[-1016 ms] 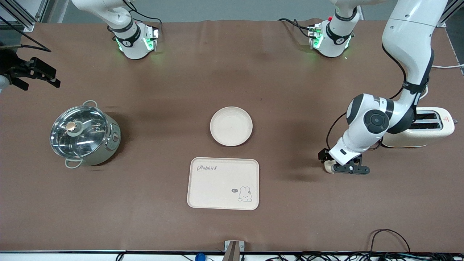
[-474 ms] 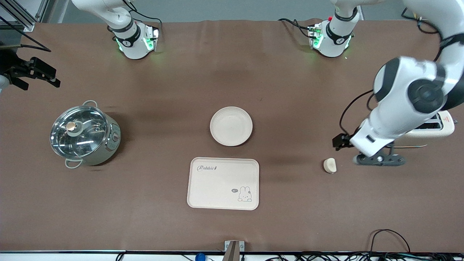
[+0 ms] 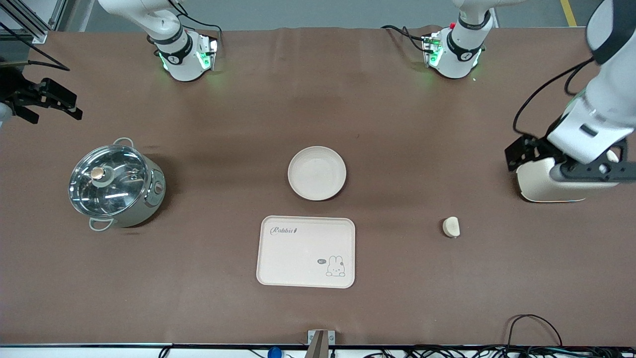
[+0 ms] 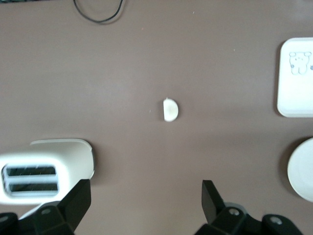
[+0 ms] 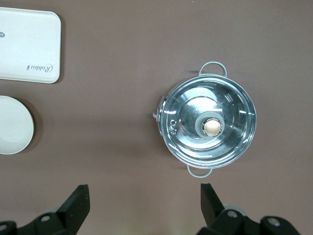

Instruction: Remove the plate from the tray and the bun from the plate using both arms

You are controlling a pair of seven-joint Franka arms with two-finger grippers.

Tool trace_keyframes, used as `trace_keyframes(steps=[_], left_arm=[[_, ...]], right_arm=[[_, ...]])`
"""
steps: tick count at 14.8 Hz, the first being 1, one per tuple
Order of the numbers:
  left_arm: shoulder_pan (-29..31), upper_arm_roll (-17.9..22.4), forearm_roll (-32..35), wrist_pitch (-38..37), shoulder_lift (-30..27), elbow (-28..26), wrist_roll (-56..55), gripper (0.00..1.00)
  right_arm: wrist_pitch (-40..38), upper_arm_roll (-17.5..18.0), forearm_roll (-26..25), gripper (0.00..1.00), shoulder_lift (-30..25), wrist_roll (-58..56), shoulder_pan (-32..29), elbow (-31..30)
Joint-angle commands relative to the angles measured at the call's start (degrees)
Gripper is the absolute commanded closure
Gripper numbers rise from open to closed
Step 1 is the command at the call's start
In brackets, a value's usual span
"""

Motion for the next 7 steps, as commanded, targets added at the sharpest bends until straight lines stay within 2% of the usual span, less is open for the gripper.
trace_keyframes(steps=[1, 4, 6, 7], left_arm=[[-5.11, 9.62, -4.75, -1.18, -6.72, -4.43, 1.27, 0.00], [-11.44, 16.94, -5.39, -0.14, -9.81, -8.82, 2.24, 0.00], [-13.04, 19.24, -5.39, 7.13, -15.15, -17.93, 2.33, 0.00], [-13.57, 19.59, -5.30, 8.47, -16.66, -20.50, 2.42, 0.00]], right_arm=[[-0.12, 0.43, -0.95, 0.00, 0.05, -0.36, -0.30, 0.39], [-0.20, 0.43, -0.95, 0.00, 0.13, -0.45, -0.38, 0.39], [-0.20, 0.43, -0.95, 0.00, 0.13, -0.36, -0.38, 0.39], [-0.20, 0.43, -0.95, 0.00, 0.05, -0.19, -0.30, 0.39]])
